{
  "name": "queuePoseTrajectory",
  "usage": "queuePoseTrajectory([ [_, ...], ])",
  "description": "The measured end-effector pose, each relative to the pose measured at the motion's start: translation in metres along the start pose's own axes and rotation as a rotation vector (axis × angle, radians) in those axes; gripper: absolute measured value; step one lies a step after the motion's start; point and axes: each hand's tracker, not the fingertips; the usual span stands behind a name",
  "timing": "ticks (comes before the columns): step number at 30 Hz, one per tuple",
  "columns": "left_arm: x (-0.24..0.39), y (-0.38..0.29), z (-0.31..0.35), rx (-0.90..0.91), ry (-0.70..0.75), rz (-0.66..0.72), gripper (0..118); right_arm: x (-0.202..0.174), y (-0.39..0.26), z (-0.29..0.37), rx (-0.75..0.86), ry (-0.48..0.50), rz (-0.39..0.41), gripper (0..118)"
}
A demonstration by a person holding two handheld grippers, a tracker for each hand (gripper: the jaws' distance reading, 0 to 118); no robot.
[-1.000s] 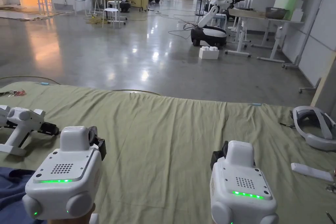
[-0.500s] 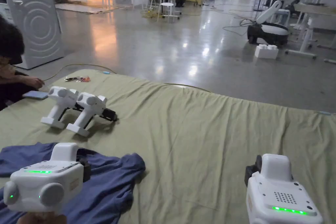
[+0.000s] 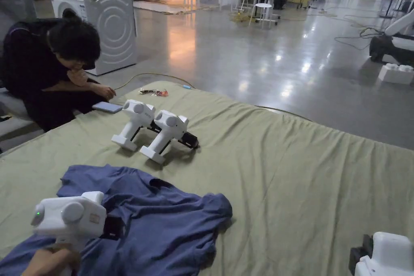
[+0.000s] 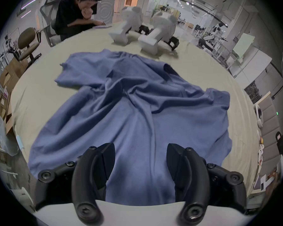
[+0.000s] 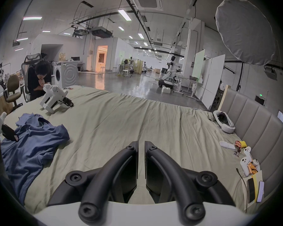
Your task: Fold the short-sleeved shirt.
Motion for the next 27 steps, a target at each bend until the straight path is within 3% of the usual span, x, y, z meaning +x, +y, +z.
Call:
queuePoseTrajectory([
  [5,0.006,-0.008,-0.047,-0.125,0.043,-0.086,76,-0.007,-0.004,-0.005,-0.027,-0.002,0.009,10],
  [9,0.032,-0.027,-0.038,-0.012,0.150,-0.213,69,-0.011,-0.007,-0.007,-0.036,-0.002,0.013,10],
  [11,0.035,-0.033,-0.036,0.005,0.130,-0.201,52,-0.012,-0.008,-0.006,-0.040,0.000,0.014,10],
  [12,0.034,-0.034,-0.035,0.022,0.125,-0.192,24,-0.012,-0.008,-0.006,-0.042,0.002,0.016,10],
  [13,0.032,-0.035,-0.034,0.034,0.149,-0.181,8,-0.012,-0.009,-0.006,-0.043,0.003,0.017,10],
  [18,0.028,-0.034,-0.021,0.066,0.130,-0.127,6,-0.007,-0.015,-0.004,-0.050,-0.003,0.012,10],
  [23,0.042,-0.015,0.037,0.287,0.048,-0.049,5,0.006,-0.012,0.003,-0.037,-0.015,-0.016,10],
  [27,0.076,0.005,0.086,0.411,-0.010,-0.129,5,0.021,-0.007,0.007,-0.012,-0.026,-0.045,10],
])
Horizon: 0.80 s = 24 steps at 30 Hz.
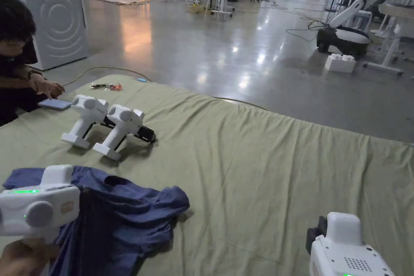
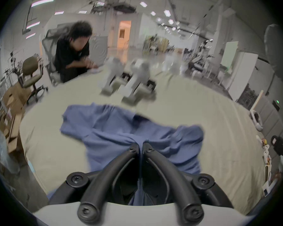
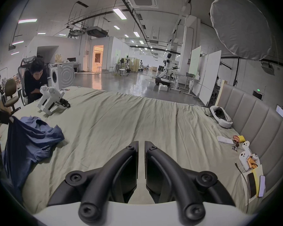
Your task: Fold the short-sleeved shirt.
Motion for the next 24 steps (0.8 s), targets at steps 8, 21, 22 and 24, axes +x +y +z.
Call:
queuePoseTrajectory([
  [8,0.106,0.099,0.066,0.252,-0.226,-0.160,5,0.034,0.014,0.018,0.061,-0.036,-0.046,10],
  [21,0.318,0.069,0.068,0.219,-0.628,-0.292,5,0.120,0.009,0.063,0.121,-0.184,-0.098,10],
  [22,0.333,0.058,0.064,0.197,-0.656,-0.282,5,0.128,0.007,0.066,0.120,-0.205,-0.104,10],
  [24,0.356,0.036,0.056,0.152,-0.714,-0.292,5,0.142,0.001,0.072,0.117,-0.239,-0.105,10],
])
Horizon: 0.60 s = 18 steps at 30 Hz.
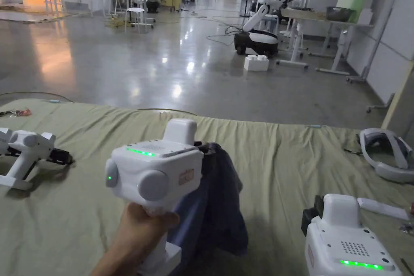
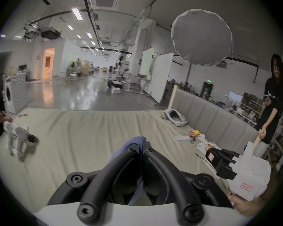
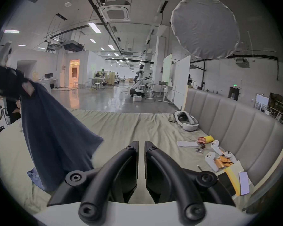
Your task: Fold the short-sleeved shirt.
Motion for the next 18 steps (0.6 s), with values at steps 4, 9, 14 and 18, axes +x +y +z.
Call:
queuePoseTrajectory([
  [4,0.032,-0.052,-0.034,-0.108,-0.107,0.010,5,0.025,-0.011,0.005,-0.011,-0.048,0.009,10],
  [9,0.050,-0.112,-0.054,-0.220,-0.159,-0.028,9,0.044,-0.028,0.007,-0.053,-0.077,-0.004,10],
  [14,0.032,-0.128,-0.051,-0.266,-0.113,0.002,46,0.044,-0.035,0.008,-0.081,-0.074,-0.013,10],
  [18,0.002,-0.115,-0.021,-0.160,-0.013,-0.003,68,0.029,-0.030,0.012,-0.072,-0.044,0.001,10],
])
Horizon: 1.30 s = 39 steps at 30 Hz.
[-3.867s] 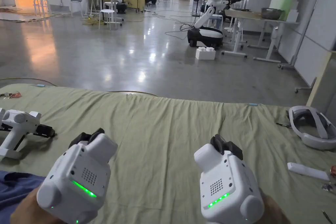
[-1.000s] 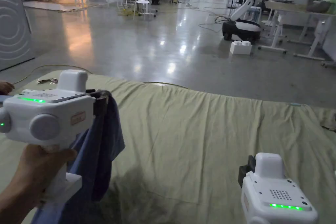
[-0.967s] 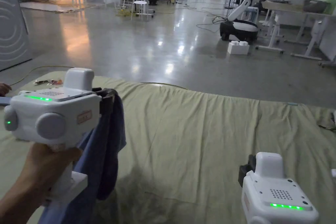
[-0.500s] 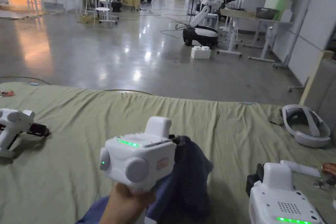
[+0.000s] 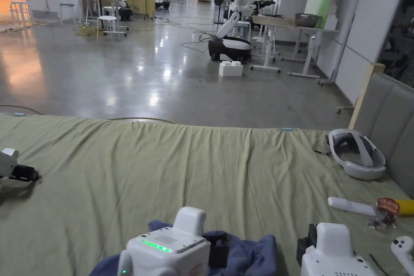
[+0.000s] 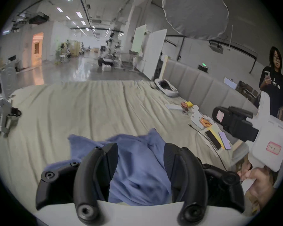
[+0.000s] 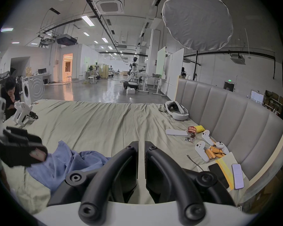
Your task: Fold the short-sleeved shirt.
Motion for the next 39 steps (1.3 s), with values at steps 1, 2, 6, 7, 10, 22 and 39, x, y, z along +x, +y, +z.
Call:
queuePoseTrajectory([
  [1,-0.007,0.002,0.009,0.033,0.025,0.003,68,-0.004,0.002,-0.001,0.004,0.010,0.003,10],
  [2,-0.017,0.005,0.021,0.074,0.065,0.009,68,-0.009,0.005,0.000,0.011,0.026,0.005,10],
  [6,-0.053,0.011,0.064,0.203,0.249,-0.004,67,-0.033,0.016,0.001,0.044,0.081,-0.005,10],
  [7,-0.061,0.011,0.073,0.232,0.298,-0.006,67,-0.039,0.018,0.001,0.059,0.092,-0.005,10],
  [10,-0.087,0.008,0.101,0.302,0.398,-0.010,59,-0.056,0.025,0.004,0.102,0.121,-0.016,10],
  [22,-0.051,-0.008,0.130,0.270,0.551,0.070,1,-0.088,0.037,0.017,0.207,0.166,-0.049,10],
  [39,-0.178,-0.083,0.012,-0.441,0.332,0.436,70,-0.070,-0.002,-0.012,0.037,0.134,0.003,10],
])
